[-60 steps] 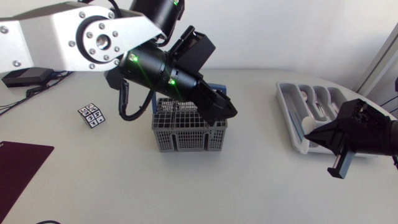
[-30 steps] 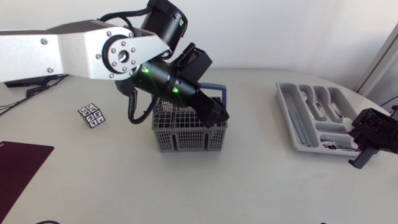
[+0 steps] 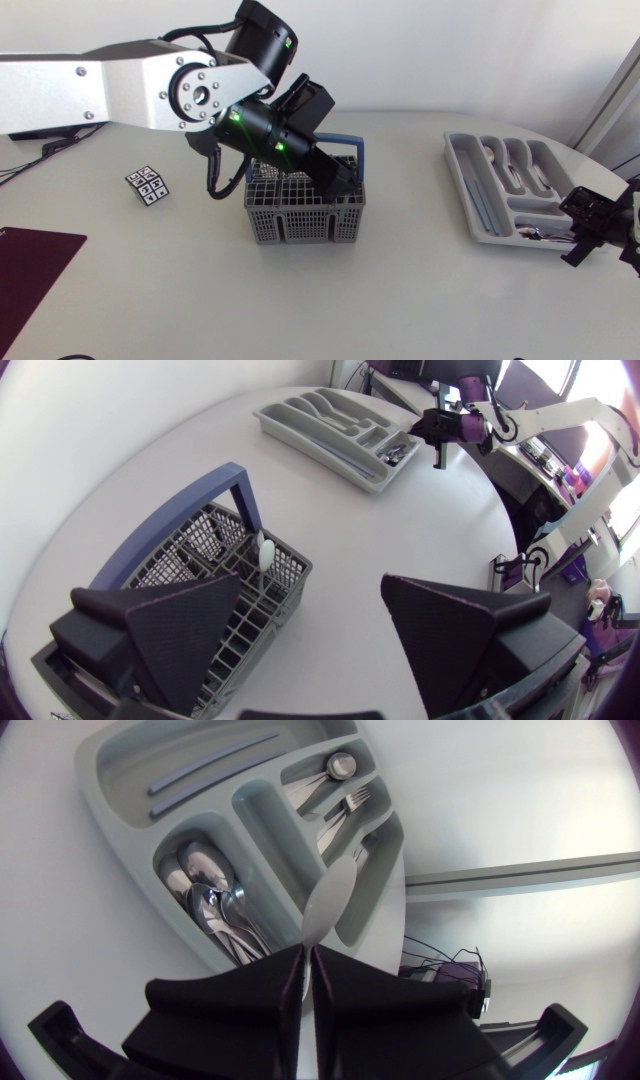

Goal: Transfer all utensils from the basket to the drawer tray.

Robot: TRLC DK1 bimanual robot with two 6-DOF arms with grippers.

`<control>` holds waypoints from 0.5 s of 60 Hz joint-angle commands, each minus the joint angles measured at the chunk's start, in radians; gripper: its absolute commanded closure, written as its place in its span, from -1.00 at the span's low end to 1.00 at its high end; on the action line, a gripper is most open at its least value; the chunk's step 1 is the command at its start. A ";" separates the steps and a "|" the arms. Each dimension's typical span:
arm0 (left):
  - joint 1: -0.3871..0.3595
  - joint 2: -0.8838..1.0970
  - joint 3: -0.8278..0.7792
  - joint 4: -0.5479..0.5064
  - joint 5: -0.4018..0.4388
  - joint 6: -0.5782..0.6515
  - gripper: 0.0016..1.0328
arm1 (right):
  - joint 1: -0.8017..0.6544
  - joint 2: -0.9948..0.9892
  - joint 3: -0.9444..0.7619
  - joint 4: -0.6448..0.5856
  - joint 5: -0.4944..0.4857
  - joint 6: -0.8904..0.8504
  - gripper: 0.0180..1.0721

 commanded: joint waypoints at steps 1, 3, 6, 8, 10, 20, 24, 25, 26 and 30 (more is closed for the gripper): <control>0.010 0.027 -0.032 0.011 -0.005 -0.025 -0.90 | 0.005 0.041 -0.033 0.021 0.013 -0.039 0.88; 0.010 0.031 -0.032 0.013 -0.008 -0.025 -0.90 | 0.008 0.050 -0.034 0.022 0.014 -0.045 0.88; 0.010 0.035 -0.033 0.017 -0.008 -0.026 -0.90 | 0.014 0.065 -0.038 0.041 0.016 -0.047 0.87; 0.010 0.036 -0.036 0.020 -0.008 -0.026 -0.90 | 0.017 0.079 -0.044 0.064 0.020 -0.048 0.83; 0.010 0.036 -0.038 0.023 -0.008 -0.028 -0.90 | 0.020 0.087 -0.048 0.073 0.020 -0.054 0.82; 0.010 0.042 -0.044 0.029 -0.008 -0.028 -0.90 | 0.028 0.099 -0.070 0.099 0.020 -0.060 0.27; 0.010 0.044 -0.045 0.031 -0.008 -0.028 -0.90 | 0.029 0.088 -0.081 0.099 0.019 -0.065 -0.09; 0.010 0.044 -0.045 0.033 -0.008 -0.028 -0.90 | 0.029 0.085 -0.082 0.099 0.019 -0.065 -0.17; 0.010 0.044 -0.045 0.033 -0.008 -0.028 -0.90 | 0.029 0.082 -0.084 0.099 0.019 -0.065 -0.22; 0.010 0.047 -0.045 0.036 -0.008 -0.029 -0.90 | 0.029 0.058 -0.091 0.096 0.017 -0.067 -0.37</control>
